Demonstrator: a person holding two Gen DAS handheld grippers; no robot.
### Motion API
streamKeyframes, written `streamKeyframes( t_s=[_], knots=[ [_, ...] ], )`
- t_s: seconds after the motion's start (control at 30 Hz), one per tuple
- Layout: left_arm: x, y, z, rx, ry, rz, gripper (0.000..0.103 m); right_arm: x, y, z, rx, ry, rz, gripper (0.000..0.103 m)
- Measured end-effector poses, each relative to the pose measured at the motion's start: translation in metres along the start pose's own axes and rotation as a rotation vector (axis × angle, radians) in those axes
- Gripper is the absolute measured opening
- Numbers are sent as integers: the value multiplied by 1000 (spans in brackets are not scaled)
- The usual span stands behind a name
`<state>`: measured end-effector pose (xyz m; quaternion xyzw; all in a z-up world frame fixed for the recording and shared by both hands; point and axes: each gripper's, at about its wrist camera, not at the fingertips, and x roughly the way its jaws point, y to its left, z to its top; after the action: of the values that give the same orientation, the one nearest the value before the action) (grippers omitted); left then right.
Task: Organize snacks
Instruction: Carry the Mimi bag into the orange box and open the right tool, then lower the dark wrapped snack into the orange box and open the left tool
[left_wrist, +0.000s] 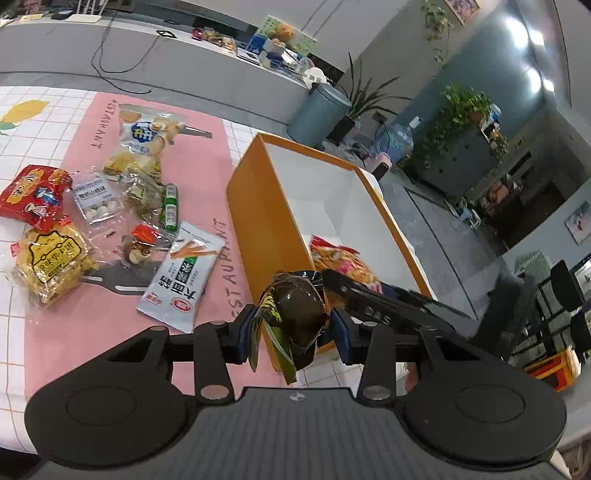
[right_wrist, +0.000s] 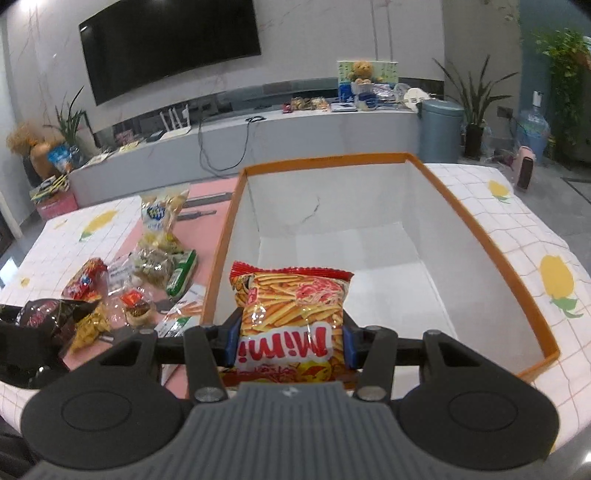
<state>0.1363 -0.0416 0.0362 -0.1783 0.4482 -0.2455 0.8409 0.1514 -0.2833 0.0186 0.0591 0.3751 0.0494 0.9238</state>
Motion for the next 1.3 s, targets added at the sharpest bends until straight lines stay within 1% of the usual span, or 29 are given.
streamKeyframes(
  t_s=[0.1,0.17,0.2,0.23,0.27,0.37,0.47,0.57,0.67,0.83,0.97,1.07,1.13,1.2,1.3],
  knots=[
    [0,-2,-5,10,5,-10,49,2,0,0,8,14,-17,50],
    [1,-1,-7,9,14,-10,49,2,-1,2,29,16,-9,54],
    [1,-2,-8,11,18,-8,49,1,-3,4,50,8,4,59],
    [1,-2,-9,16,21,-8,49,-1,-5,5,66,1,16,70],
    [1,-3,-10,19,22,-9,49,-3,-6,8,79,-12,27,76],
    [-2,-7,-11,28,23,-11,49,-10,-9,10,105,-51,37,77],
    [0,-16,-12,44,24,-6,49,-15,-17,14,137,-88,15,77],
    [10,-29,-10,57,34,1,49,-23,-27,19,192,-133,12,77],
    [22,-42,-6,66,38,4,49,-40,-36,19,246,-233,-26,77],
    [49,-68,0,101,35,13,49,-63,-49,22,302,-364,-11,77],
    [71,-85,4,133,40,14,49,-72,-59,25,317,-403,-9,77],
    [88,-93,8,153,42,22,49,-77,-66,25,335,-418,-43,77],
    [97,-94,9,166,35,31,49,-81,-71,24,336,-430,-53,77],
    [104,-91,12,159,27,21,49,-84,-76,23,331,-438,-58,77],
    [116,-89,16,146,37,8,49,-87,-87,20,358,-447,-89,77]
  ],
)
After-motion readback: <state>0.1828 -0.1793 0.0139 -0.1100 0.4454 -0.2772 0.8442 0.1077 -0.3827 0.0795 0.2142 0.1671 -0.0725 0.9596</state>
